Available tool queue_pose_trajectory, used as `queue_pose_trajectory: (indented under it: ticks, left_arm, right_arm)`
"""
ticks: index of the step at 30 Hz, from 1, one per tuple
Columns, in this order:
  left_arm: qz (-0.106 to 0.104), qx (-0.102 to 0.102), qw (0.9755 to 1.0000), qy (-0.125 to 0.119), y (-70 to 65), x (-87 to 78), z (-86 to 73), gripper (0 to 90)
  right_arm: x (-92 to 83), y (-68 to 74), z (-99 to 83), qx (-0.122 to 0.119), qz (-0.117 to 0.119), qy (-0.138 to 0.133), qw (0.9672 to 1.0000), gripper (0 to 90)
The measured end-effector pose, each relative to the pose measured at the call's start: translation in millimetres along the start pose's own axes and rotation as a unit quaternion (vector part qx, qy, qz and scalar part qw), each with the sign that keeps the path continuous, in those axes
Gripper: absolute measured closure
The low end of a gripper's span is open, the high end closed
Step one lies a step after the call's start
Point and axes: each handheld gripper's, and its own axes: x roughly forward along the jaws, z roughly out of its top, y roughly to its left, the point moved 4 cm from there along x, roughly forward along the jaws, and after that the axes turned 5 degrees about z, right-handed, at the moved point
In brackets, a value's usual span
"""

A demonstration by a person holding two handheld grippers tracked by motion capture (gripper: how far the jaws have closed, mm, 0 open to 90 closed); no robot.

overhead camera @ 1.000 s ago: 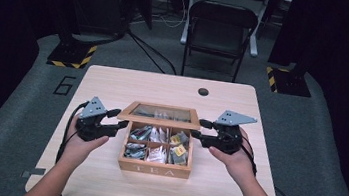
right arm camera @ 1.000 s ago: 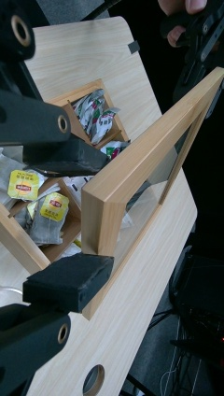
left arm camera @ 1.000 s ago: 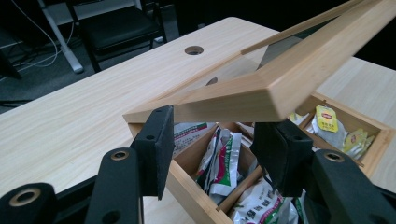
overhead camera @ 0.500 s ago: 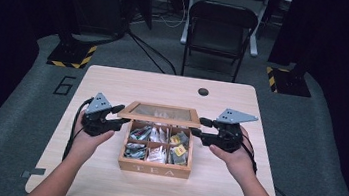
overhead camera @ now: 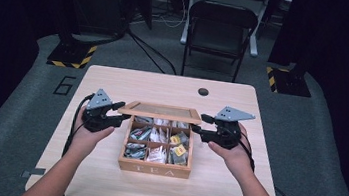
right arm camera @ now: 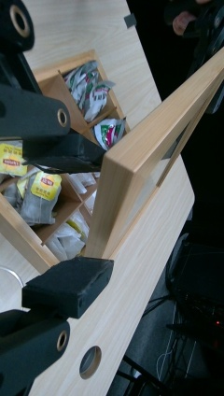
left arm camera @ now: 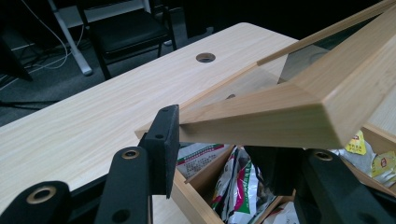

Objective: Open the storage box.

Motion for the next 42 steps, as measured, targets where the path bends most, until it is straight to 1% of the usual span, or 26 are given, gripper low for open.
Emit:
queue_pose_trajectory:
  ticks: [3, 5, 8, 10, 14, 18, 19, 21, 25, 28, 31, 35, 38, 42]
  left_arm:
    - [0.0, -0.001, 1.0, 0.0, 1.1, 0.4, 1.7, 54.4]
    - [0.001, -0.002, 1.0, -0.005, 2.2, 1.6, 3.3, 54.4]
    - [0.001, -0.001, 1.0, -0.002, 3.6, 1.9, 6.0, 54.6]
    - [0.003, -0.001, 1.0, -0.004, 4.4, 2.6, 7.6, 54.8]
    - [0.001, -0.001, 1.0, -0.004, 5.8, 3.4, 10.1, 55.0]
    - [-0.002, 0.0, 1.0, -0.004, 7.9, 4.0, 12.4, 55.1]
    - [-0.001, 0.0, 1.0, -0.006, 8.0, 4.4, 13.0, 55.2]
    - [0.0, 0.002, 1.0, -0.009, 8.8, 5.2, 14.0, 55.3]
    - [0.0, -0.006, 0.9999, -0.016, 10.3, 6.6, 15.3, 55.2]
    - [0.001, -0.004, 0.9999, -0.013, 11.2, 6.8, 16.7, 55.4]
    - [0.002, -0.004, 0.9998, -0.018, 11.9, 7.7, 17.2, 55.5]
    - [0.005, -0.006, 0.9998, -0.02, 12.2, 8.7, 17.0, 55.7]
    - [0.005, -0.007, 0.9998, -0.017, 12.7, 9.6, 16.7, 55.6]
    - [0.006, -0.005, 0.9999, -0.015, 14.2, 13.9, 16.1, 53.6]
  right_arm:
    - [4.3, -3.4, 0.4, -0.006, -0.004, 0.003, 1.0, 46.0]
    - [7.0, -5.7, 0.3, -0.007, -0.006, 0.006, 0.9999, 46.5]
    - [11.2, -10.2, 1.2, -0.011, -0.009, 0.009, 0.9999, 47.8]
    - [13.1, -12.1, 2.2, -0.001, -0.008, 0.008, 0.9999, 48.3]
    - [15.0, -15.4, 6.0, 0.007, -0.006, -0.003, 1.0, 51.1]
    - [15.8, -17.7, 8.3, 0.016, -0.007, -0.005, 0.9998, 53.2]
    - [16.0, -18.8, 9.2, 0.011, -0.007, -0.006, 0.9999, 53.6]
    - [15.9, -19.8, 10.2, 0.013, -0.007, -0.005, 0.9999, 54.1]
    - [16.2, -22.5, 12.8, 0.014, -0.004, -0.004, 0.9999, 54.4]
    - [16.3, -23.1, 14.5, 0.013, -0.007, -0.004, 0.9999, 55.1]
    - [16.1, -23.9, 15.4, 0.014, -0.006, -0.003, 0.9999, 55.4]
    - [16.5, -24.5, 16.5, 0.017, -0.007, -0.004, 0.9998, 55.6]
    - [16.6, -25.5, 17.1, 0.016, -0.005, -0.004, 0.9998, 55.7]
    - [16.7, -26.9, 18.7, 0.02, -0.005, -0.003, 0.9998, 55.9]
